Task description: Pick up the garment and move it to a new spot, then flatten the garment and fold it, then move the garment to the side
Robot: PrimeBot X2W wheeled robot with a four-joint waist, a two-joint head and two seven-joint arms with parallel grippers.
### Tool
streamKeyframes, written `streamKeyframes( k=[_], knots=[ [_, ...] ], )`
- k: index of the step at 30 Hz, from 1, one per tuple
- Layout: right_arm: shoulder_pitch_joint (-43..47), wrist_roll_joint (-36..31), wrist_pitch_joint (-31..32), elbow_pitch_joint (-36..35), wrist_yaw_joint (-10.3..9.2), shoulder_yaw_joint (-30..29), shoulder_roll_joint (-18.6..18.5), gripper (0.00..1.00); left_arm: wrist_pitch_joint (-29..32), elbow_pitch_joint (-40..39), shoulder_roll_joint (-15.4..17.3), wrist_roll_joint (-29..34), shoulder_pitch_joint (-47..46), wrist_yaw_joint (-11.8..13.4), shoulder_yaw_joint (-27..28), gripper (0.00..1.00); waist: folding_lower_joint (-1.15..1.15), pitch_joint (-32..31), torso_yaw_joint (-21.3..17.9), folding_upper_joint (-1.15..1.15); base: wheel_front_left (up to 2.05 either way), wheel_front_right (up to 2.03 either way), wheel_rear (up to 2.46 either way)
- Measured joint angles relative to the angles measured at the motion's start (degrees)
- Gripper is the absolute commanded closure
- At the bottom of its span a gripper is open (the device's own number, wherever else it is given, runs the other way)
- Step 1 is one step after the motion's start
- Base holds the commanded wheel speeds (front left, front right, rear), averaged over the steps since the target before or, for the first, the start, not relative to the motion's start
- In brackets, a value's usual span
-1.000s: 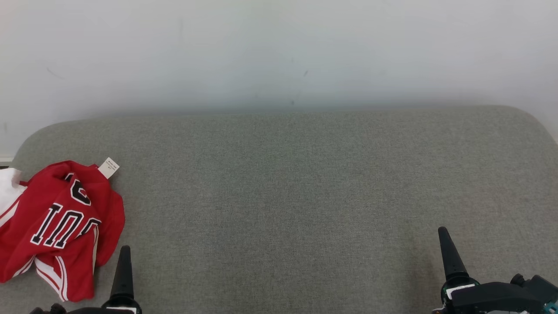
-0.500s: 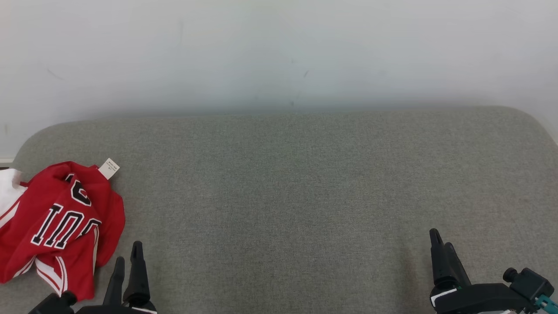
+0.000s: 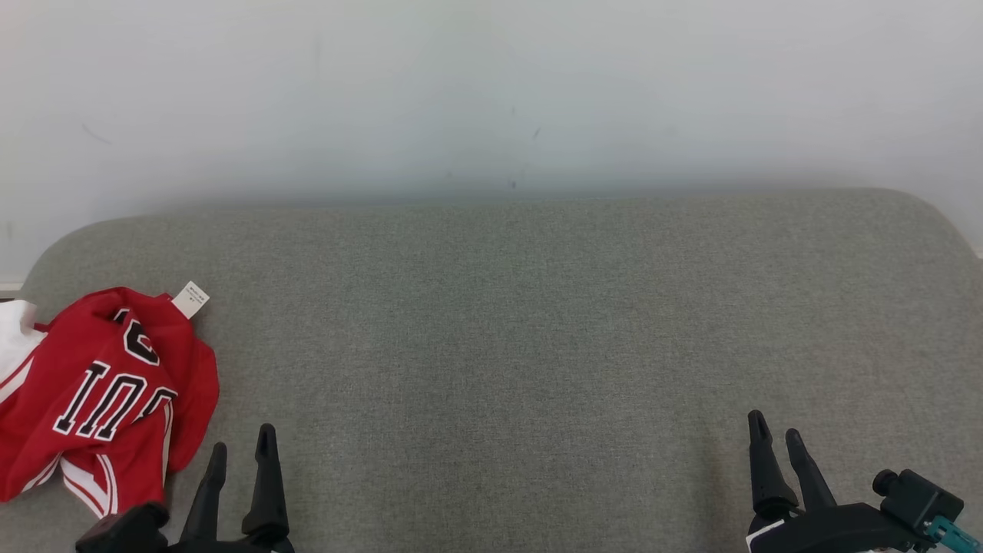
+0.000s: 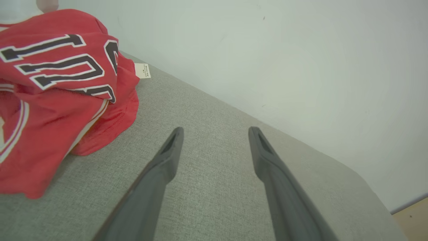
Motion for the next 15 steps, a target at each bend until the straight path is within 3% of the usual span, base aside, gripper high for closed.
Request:
streamKeyframes(
  k=[15],
  knots=[
    [0.08,-10.59,-1.64,-0.04,0.00,0.43,-0.02,0.00,-2.10,0.21,1.78,8.94,0.15,2.92,-2.65,0.00,0.00,0.09,0.01,0.00,0.00,0.00,0.00]
  ],
)
